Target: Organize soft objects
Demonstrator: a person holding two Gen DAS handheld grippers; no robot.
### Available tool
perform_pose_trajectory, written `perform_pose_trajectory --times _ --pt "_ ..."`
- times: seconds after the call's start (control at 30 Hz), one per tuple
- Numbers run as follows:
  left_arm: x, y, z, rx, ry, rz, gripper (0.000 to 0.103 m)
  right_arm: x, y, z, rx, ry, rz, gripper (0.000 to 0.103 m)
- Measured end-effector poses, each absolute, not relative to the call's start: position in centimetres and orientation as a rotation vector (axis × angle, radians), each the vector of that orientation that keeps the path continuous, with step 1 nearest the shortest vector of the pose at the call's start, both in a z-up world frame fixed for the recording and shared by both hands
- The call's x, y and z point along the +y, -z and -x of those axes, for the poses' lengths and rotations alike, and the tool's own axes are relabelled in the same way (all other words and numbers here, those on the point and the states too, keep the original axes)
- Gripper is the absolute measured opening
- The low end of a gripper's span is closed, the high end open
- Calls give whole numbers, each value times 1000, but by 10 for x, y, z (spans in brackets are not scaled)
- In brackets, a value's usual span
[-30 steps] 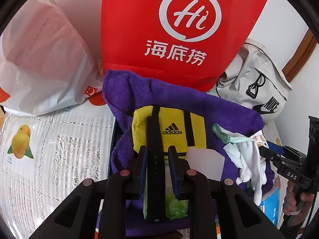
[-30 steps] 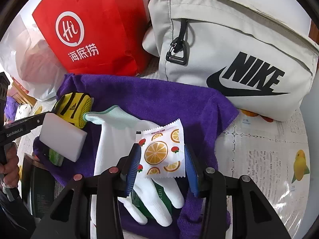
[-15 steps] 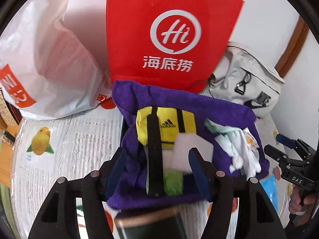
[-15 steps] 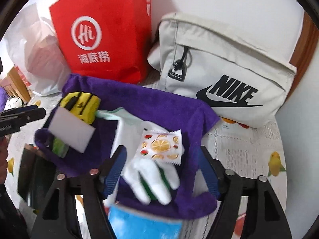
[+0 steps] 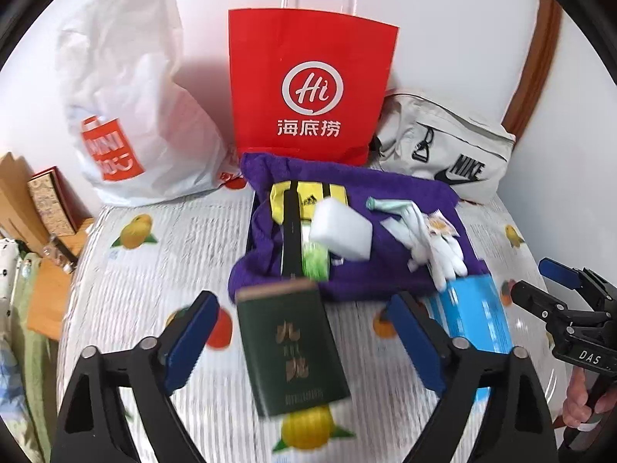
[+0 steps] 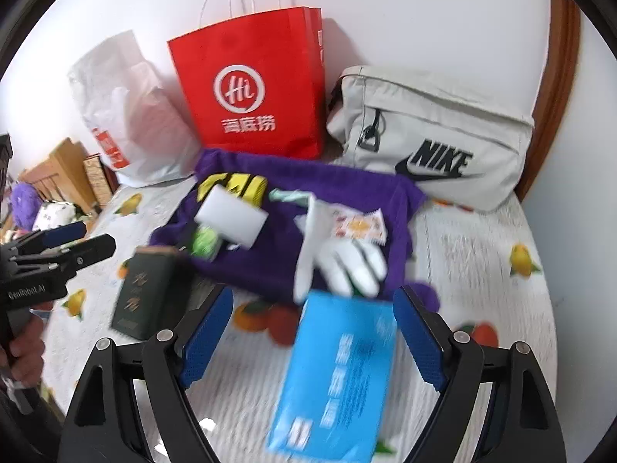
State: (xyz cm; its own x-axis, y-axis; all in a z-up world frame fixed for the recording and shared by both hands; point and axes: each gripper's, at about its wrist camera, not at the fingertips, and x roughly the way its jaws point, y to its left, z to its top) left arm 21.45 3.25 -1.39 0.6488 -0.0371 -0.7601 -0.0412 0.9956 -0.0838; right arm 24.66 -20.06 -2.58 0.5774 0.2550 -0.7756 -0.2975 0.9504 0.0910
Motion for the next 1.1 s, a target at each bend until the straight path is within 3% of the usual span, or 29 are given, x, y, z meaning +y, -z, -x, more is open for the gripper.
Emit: perform_pose_trajectory --times 0.07,0.17,0.67,1.1 --pt "27 11 -195 863 1 81 99 -203 23 -229 901 -318 28 85" --pt "19 7 -170 850 -5 72 100 -208 22 -204 900 -283 13 94" --pt "-15 -2 -44 771 -8 18 102 -226 12 -77 867 -211 17 96" --pt "-21 -5 5 728 -22 40 102 -233 5 -17 808 -187 27 96"
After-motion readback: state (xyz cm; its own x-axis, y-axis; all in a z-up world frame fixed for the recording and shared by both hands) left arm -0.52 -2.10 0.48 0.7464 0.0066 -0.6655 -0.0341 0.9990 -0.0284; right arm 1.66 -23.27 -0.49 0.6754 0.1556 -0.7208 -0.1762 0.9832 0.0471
